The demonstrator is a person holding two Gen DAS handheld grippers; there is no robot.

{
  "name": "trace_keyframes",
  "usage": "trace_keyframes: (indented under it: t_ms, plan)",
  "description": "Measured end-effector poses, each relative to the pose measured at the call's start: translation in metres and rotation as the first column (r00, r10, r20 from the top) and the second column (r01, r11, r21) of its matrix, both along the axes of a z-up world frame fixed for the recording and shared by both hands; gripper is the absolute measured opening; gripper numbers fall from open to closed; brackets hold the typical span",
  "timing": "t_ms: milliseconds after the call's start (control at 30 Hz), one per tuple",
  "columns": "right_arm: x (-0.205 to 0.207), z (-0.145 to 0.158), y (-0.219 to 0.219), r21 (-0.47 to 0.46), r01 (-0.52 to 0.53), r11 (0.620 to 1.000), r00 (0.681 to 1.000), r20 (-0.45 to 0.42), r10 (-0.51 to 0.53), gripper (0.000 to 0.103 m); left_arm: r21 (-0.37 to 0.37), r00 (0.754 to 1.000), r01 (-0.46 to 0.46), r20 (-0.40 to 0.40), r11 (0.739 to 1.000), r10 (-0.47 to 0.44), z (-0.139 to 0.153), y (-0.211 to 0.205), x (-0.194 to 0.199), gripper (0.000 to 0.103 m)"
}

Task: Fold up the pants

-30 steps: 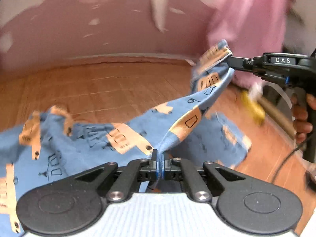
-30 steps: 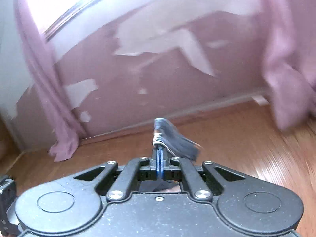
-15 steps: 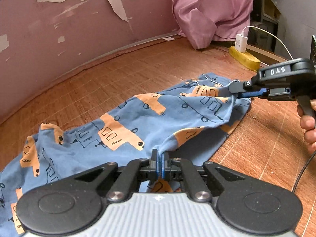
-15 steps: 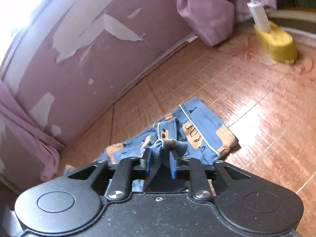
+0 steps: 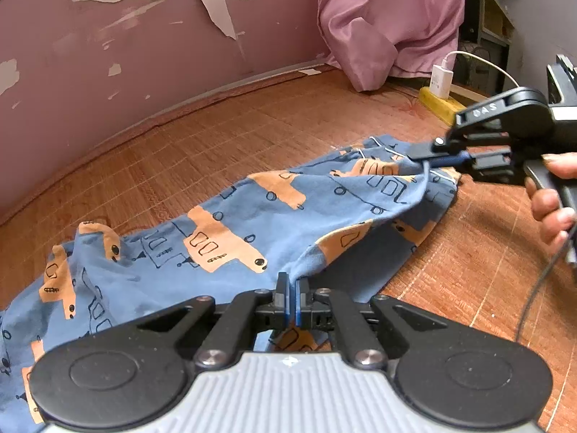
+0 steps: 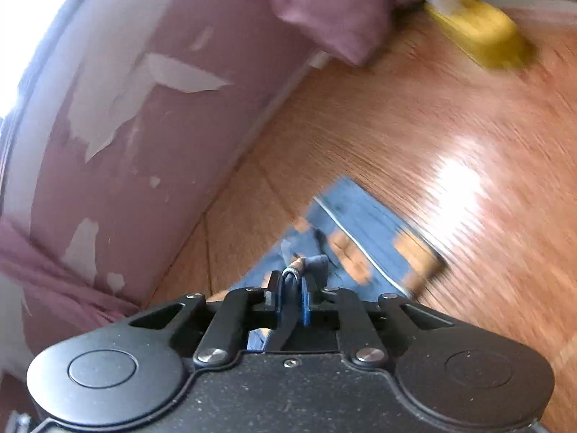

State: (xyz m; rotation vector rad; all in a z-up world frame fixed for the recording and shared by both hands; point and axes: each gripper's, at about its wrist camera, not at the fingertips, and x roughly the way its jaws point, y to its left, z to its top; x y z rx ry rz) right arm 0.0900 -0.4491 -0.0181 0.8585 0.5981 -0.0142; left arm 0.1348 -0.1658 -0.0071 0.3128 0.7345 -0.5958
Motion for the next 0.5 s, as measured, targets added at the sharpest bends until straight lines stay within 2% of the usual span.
trace_keyframes:
  t_ms: [67, 100, 167, 233, 300, 333, 367, 433, 500]
  plan:
    - [0.011, 0.022, 0.012, -0.140, -0.046, 0.989, 0.996, 0.074, 0.056, 0.008, -0.015, 1.000, -0.010, 0.017, 1.000, 0.010, 0.004, 0.001, 0.000, 0.003]
    - [0.014, 0.038, 0.019, -0.231, -0.060, 0.971, 0.986, 0.139, 0.094, 0.008, -0.026, 1.000, -0.017, 0.024, 1.000, 0.018, 0.006, 0.002, 0.000, 0.003]
    - [0.009, 0.075, 0.037, -0.440, -0.058, 0.896, 0.940, 0.278, 0.197, 0.007, -0.057, 0.999, -0.025, 0.040, 0.998, 0.028, 0.012, 0.002, 0.000, 0.003]
    - [-0.003, 0.096, 0.051, -0.588, -0.015, 0.809, 0.902, 0.341, 0.265, 0.007, -0.077, 0.999, -0.017, 0.050, 0.997, 0.021, 0.015, 0.000, 0.000, 0.003]
    - [-0.012, 0.091, 0.056, -0.668, 0.017, 0.744, 0.919, 0.303, 0.251, 0.007, -0.068, 0.998, 0.004, 0.057, 0.998, 0.000, 0.016, -0.005, -0.001, 0.003]
    - [-0.014, 0.082, 0.056, -0.689, 0.016, 0.725, 0.945, 0.247, 0.213, 0.007, -0.053, 0.998, 0.019, 0.057, 0.998, -0.016, 0.014, -0.009, -0.002, 0.003]
    - [-0.016, 0.068, 0.052, -0.690, 0.004, 0.724, 0.972, 0.172, 0.159, 0.007, -0.035, 0.998, 0.033, 0.055, 0.999, -0.031, 0.011, -0.012, -0.002, 0.003]
    - [-0.017, 0.042, 0.038, -0.634, -0.016, 0.773, 0.998, 0.042, 0.056, 0.007, 0.002, 0.997, 0.063, 0.040, 0.998, -0.063, 0.003, -0.019, -0.003, 0.003]
    - [-0.016, 0.026, 0.030, -0.592, -0.030, 0.806, 0.999, -0.049, 0.001, 0.007, 0.025, 0.996, 0.085, 0.024, 0.996, -0.085, -0.003, -0.024, -0.006, 0.003]
